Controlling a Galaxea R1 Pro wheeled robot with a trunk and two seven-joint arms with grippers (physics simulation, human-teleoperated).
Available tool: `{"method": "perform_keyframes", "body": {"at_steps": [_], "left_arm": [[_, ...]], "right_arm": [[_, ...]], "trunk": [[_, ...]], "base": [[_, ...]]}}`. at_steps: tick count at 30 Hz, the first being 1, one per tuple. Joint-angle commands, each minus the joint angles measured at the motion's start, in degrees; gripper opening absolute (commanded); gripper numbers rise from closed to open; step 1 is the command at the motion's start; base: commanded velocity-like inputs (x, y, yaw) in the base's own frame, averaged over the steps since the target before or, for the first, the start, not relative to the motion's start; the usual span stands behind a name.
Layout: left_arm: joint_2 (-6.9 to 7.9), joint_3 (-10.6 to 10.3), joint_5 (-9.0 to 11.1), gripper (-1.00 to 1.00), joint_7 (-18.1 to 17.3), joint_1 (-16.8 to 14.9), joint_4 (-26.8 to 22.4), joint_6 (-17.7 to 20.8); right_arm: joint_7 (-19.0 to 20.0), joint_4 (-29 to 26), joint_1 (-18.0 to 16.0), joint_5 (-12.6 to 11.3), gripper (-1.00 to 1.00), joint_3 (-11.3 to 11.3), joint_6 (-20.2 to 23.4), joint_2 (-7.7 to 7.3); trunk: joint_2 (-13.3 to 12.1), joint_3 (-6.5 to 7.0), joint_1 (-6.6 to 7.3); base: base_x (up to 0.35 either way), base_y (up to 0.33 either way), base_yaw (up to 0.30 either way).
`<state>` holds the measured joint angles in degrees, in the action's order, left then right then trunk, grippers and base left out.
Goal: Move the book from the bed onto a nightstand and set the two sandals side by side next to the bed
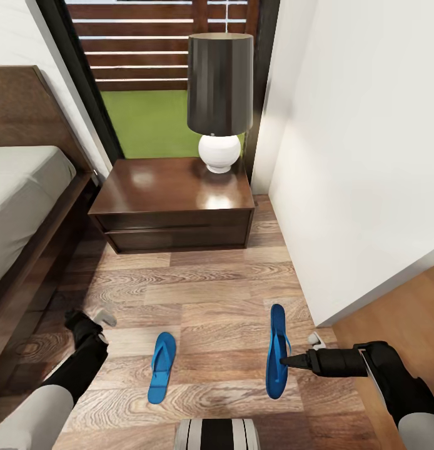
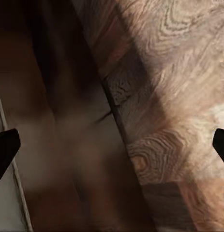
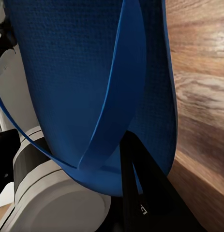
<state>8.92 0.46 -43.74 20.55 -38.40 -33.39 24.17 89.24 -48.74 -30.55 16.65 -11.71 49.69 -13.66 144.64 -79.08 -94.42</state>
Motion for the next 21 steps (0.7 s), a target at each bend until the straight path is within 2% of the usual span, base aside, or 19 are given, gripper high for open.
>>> {"method": "perform_keyframes", "body": {"at_steps": [1,3,4,5,8,9,10,11,12,15,17,19,21], "left_arm": [[-0.40,-0.7,-1.3,1.00,-0.1,0.4,1.5,0.2],[-1.08,-3.2,-3.2,1.00,-0.1,0.8,3.0,0.2],[-1.51,-5.8,-5.0,1.00,-0.1,1.0,3.8,0.3],[-1.68,-7.3,-6.0,1.00,-0.1,1.1,4.2,0.3],[-2.16,-16.8,-11.9,1.00,0.0,1.2,9.0,0.4],[-2.24,-21.3,-14.6,1.00,0.0,1.3,12.3,0.4],[-2.28,-27.4,-18.7,1.00,0.2,1.3,15.3,0.5],[-2.26,-30.5,-21.0,1.00,0.2,1.3,16.0,0.6],[-2.26,-31.8,-22.1,1.00,0.2,1.3,16.3,0.6],[-2.09,-37.5,-27.0,1.00,0.3,1.3,17.1,1.4],[-1.67,-38.5,-28.3,1.00,0.2,1.3,17.2,1.5],[-0.20,-39.4,-30.6,1.00,0.5,1.3,17.1,1.5],[0.93,-39.5,-31.9,1.00,2.2,1.3,16.8,1.4]], "right_arm": [[0.8,0.0,0.0,0.5,-1.00,-0.2,0.8,0.04],[0.8,0.0,0.0,0.5,-1.00,-0.2,0.8,0.04],[0.8,0.0,0.0,0.5,-1.00,-0.2,0.8,0.04],[0.8,0.0,0.0,0.6,-1.00,-0.2,0.8,0.04],[0.8,0.0,0.0,0.6,-1.00,-0.2,0.8,0.04],[0.8,0.0,0.0,0.6,-1.00,-0.2,0.8,0.04],[0.8,0.0,0.0,0.6,-1.00,-0.2,0.8,0.04],[0.8,0.0,0.0,0.6,-1.00,-0.2,0.8,0.04],[0.8,0.0,0.0,0.6,-1.00,-0.2,0.8,0.04],[0.8,0.0,0.0,0.6,-1.00,-0.1,0.8,0.04],[0.7,0.0,0.0,0.6,-1.00,-0.1,0.8,0.04],[0.7,0.0,0.0,0.6,-1.00,-0.1,0.8,0.08],[0.7,0.0,0.0,0.6,-1.00,-0.1,0.8,0.10]], "trunk": [[0.0,-0.03,0.01],[0.0,-0.03,0.01],[0.0,-0.03,0.01],[0.0,-0.03,0.01],[0.0,-0.03,0.01],[0.0,-0.03,0.01],[0.0,-0.03,0.01],[0.0,-0.03,0.01],[0.0,-0.03,0.01],[0.0,-0.03,0.01],[0.0,-0.03,0.01],[0.0,-0.03,0.01],[0.0,-0.03,0.01]], "base": [[0.000,0.000,0.000],[0.000,0.000,0.000],[0.000,0.000,0.000],[0.000,0.000,0.000],[0.000,0.000,0.000],[0.000,0.000,0.000],[0.000,0.000,0.000],[0.000,0.000,0.000],[0.000,0.000,0.000],[0.000,0.000,0.000],[0.000,0.000,0.000],[0.000,0.000,0.000],[0.000,0.000,0.000]]}}
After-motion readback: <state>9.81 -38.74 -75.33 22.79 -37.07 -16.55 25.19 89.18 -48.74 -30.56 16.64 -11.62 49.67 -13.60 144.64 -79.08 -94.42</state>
